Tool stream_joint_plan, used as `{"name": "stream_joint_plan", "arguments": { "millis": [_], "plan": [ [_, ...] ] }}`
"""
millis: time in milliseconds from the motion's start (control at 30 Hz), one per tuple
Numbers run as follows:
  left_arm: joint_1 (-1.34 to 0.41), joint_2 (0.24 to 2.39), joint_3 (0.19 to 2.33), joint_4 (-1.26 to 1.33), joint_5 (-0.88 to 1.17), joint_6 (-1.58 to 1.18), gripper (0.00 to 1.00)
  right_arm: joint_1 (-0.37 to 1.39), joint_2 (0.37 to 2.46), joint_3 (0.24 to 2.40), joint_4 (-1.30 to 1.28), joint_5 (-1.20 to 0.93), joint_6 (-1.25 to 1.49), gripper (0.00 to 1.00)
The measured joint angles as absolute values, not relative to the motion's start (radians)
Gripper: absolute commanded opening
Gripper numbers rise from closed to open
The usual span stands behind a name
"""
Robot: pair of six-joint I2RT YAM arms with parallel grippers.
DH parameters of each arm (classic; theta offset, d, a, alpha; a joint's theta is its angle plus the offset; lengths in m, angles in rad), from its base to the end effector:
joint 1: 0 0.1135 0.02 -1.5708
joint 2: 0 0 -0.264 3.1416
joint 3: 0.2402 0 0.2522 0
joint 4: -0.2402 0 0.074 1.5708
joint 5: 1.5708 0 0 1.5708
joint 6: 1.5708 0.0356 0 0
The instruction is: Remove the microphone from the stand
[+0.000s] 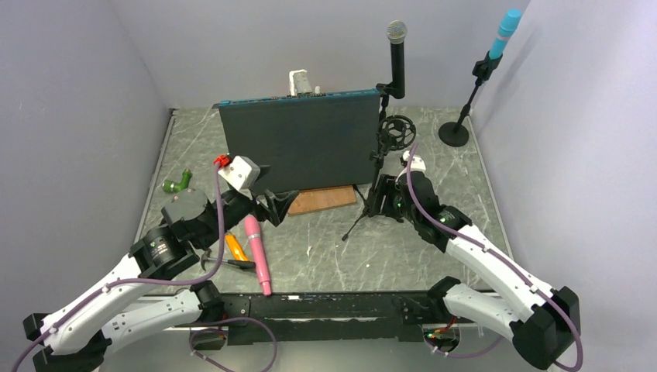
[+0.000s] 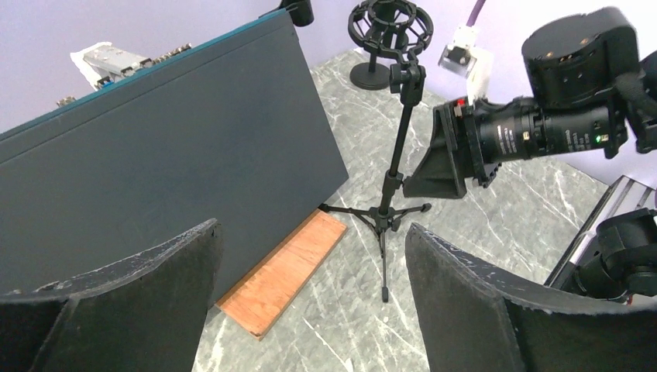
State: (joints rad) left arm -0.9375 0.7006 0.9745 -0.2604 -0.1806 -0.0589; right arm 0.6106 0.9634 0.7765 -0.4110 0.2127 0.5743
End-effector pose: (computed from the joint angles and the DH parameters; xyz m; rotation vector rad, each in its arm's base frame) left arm 0.0920 -0.1145 0.4092 0.5432 1.4983 -0.6425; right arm 0.1773 0.1149 0.2825 0.0837 2.1871 0.4518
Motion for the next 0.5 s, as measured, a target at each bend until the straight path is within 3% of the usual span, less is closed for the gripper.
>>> {"name": "stream_joint_plan", "arguments": {
  "millis": [133, 333, 500],
  "plan": [
    [-0.938, 0.695, 0.974, -0.252, -0.175, -0.047, 0.93, 0.546, 0.942, 0.672, -0.308, 0.076, 0.58, 0.59],
    [-0.938, 0.696, 0.974, -0.252, -0.161, -0.044, 0.99, 0.487, 0.922, 0.61, -0.179, -0.027, 0.582, 0.42],
    [-0.938, 0.69, 0.969, -0.252, -0.16, -0.044, 1.0, 0.467, 0.92, 0.591, -0.13, -0.058, 0.567, 0.38]
  ]
}}
